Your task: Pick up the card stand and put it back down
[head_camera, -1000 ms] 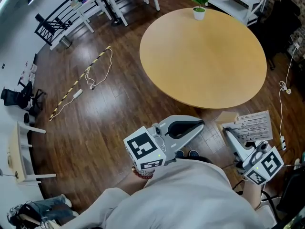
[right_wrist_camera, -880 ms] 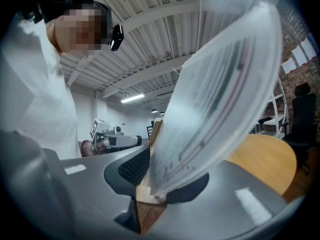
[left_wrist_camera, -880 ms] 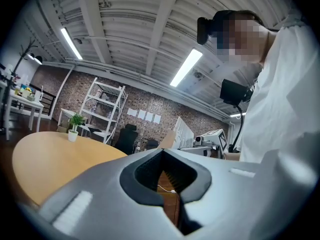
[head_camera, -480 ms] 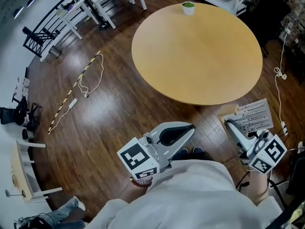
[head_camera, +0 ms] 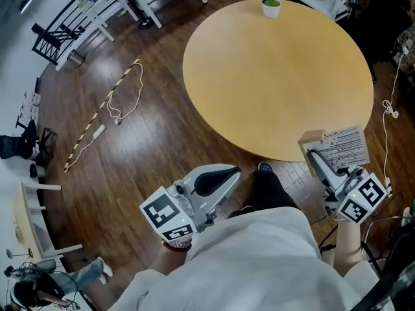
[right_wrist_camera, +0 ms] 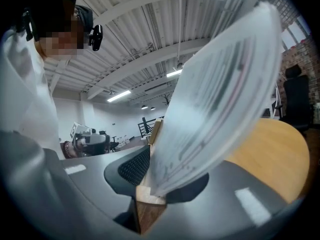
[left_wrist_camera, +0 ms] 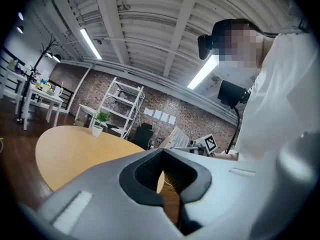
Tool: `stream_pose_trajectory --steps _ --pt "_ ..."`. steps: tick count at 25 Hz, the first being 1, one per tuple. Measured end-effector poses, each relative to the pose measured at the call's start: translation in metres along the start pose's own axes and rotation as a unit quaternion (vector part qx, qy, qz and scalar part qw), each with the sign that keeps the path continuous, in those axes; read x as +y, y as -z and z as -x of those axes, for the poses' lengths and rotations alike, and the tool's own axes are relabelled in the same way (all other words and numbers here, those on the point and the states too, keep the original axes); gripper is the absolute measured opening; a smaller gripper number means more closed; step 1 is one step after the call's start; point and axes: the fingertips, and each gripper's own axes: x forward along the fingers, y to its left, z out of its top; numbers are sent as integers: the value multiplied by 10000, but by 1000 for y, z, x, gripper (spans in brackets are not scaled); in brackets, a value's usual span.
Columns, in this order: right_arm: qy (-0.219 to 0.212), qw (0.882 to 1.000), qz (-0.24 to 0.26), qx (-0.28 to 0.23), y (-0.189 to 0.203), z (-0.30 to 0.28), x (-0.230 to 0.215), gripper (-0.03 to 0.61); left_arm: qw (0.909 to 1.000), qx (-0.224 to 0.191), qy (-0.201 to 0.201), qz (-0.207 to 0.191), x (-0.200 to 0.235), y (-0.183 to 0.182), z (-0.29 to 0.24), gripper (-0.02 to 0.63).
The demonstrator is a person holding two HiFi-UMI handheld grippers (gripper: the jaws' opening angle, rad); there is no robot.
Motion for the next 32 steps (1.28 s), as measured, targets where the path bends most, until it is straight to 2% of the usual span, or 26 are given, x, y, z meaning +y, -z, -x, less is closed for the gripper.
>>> stream_pose_trajectory --steps 4,8,10,14,16,19,22,28,32 --pt "-160 9996 63 206 -8 -47 -72 103 9994 -166 -309 74 44 -20 -40 -9" --pt "139 9987 343 346 -40 -101 -169 103 9994 -228 -263 -83 79 -61 -95 -9" --pt "177 9982 371 428 -47 -139 -213 103 9990 -227 -368 -66 101 -79 -113 -9" --pt "205 9956 492 776 -30 -226 -297 103 9958 -279 -872 11 165 -91 -133 -9" --pt "306 9933 457 1017 -11 -258 -330 103 9944 -197 -1025 161 182 -88 -141 -9" --pt "432 9863 553 1491 16 -292 -366 103 9923 -77 -1192 325 191 -84 -149 -9" --pt "325 9762 916 1937 52 -329 -392 103 9886 -8 -1412 515 217 -65 -150 -9" --pt "-397 9567 1454 2491 92 -375 -417 103 9812 139 -1748 808 260 -43 -157 -9" --pt "-789 9344 2036 2814 112 -389 -429 104 9773 -6 -1990 726 290 -42 -161 -9"
